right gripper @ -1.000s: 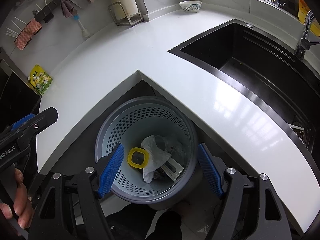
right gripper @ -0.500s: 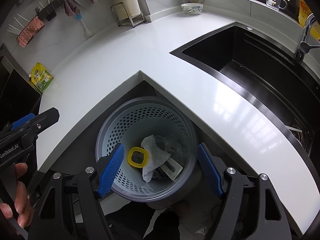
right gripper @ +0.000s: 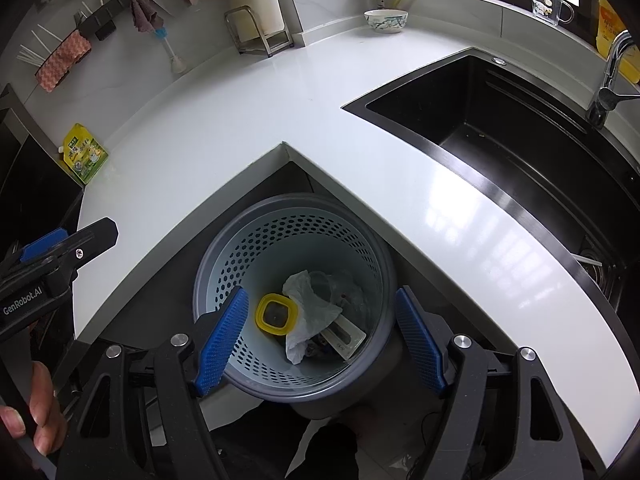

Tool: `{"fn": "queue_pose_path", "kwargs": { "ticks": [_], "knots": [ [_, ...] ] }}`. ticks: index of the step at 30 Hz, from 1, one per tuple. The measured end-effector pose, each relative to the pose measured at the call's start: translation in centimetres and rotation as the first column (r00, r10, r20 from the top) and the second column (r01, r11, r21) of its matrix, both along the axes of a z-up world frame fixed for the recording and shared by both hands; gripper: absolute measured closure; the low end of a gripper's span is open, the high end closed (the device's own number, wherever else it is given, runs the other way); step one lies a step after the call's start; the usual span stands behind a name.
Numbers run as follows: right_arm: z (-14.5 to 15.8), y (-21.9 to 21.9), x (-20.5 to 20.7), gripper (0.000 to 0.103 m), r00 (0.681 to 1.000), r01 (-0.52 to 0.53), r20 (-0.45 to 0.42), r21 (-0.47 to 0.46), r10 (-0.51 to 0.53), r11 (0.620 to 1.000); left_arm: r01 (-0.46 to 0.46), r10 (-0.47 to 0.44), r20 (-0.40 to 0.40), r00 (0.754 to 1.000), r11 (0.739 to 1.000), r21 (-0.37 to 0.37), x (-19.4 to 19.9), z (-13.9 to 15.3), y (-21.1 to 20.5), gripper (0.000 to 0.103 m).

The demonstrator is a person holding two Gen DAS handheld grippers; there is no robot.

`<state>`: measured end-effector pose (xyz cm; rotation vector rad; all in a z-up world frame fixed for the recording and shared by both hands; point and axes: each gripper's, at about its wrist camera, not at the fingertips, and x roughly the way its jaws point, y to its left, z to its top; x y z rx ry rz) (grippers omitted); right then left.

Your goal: Collect trash

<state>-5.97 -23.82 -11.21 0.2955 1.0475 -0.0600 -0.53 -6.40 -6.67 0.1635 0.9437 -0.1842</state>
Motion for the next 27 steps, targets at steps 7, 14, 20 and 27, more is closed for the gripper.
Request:
{"fn": "queue_pose_path", "kwargs": {
  "ticks": [7,14,20,27],
  "knots": [
    [0.0,0.2,0.0,0.031,1.000,-0.001,0.000,0.000,0.001,1.000,-0.006,0.006,0.000,1.000,1.000,0.002,0.0,-0.1,0.3,0.006],
    [0.1,0.5,-0.1,0.031,1.000,-0.003,0.004,-0.006,0.003,1.000,-0.016,0.016,-0.002,1.000,1.000,-0.007,0.0,-0.1,0.8,0.006],
    [0.1,0.6,0.0,0.031,1.000,-0.006,0.003,-0.004,0.006,1.000,-0.016,0.016,-0.002,1.000,1.000,-0.007,0.0,-0.1,1.0,0.006],
    [0.0,0.5,0.1,0.031,1.000,-0.006,0.004,-0.001,0.006,1.000,-0.013,0.013,-0.011,1.000,1.000,0.001,0.1,-0.2,1.0,0.006]
  ]
}}
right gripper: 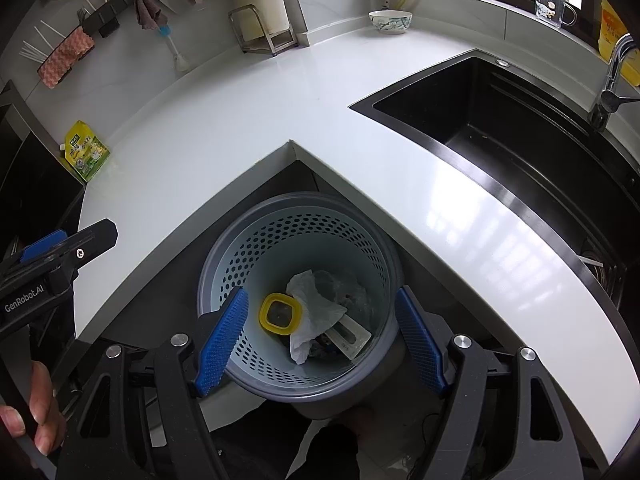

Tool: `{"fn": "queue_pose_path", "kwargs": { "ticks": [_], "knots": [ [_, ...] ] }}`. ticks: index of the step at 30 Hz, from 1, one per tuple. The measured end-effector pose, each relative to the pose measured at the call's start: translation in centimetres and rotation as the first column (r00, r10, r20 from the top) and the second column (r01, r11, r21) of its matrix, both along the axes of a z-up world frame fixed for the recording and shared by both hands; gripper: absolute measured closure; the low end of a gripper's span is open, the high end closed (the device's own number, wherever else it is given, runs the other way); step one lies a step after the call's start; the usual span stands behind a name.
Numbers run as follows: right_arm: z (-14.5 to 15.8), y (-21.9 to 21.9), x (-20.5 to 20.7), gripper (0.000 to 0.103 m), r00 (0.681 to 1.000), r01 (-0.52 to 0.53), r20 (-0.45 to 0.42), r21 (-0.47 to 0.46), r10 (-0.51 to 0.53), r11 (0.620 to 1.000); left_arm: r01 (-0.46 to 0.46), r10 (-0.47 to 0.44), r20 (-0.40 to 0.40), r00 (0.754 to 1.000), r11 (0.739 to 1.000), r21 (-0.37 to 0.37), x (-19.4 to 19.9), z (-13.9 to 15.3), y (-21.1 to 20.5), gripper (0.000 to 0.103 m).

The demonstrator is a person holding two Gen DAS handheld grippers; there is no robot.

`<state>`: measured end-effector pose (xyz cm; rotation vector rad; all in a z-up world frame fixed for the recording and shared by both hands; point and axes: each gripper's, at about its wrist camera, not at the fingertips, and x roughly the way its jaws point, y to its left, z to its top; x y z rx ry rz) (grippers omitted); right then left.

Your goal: Collect trash

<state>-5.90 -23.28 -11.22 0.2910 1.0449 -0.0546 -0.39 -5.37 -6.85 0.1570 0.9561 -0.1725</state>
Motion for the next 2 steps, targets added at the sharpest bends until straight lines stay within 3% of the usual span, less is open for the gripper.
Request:
{"fn": "queue_pose_path", "kwargs": {
  "ticks": [2],
  "knots": [
    [-0.01,-0.04,0.01,0.031,1.000,0.000,0.001,0.000,0.000,1.000,0.000,0.000,-0.003,1.000,1.000,0.000,0.00,-0.01,-0.01,0.006]
  ]
}}
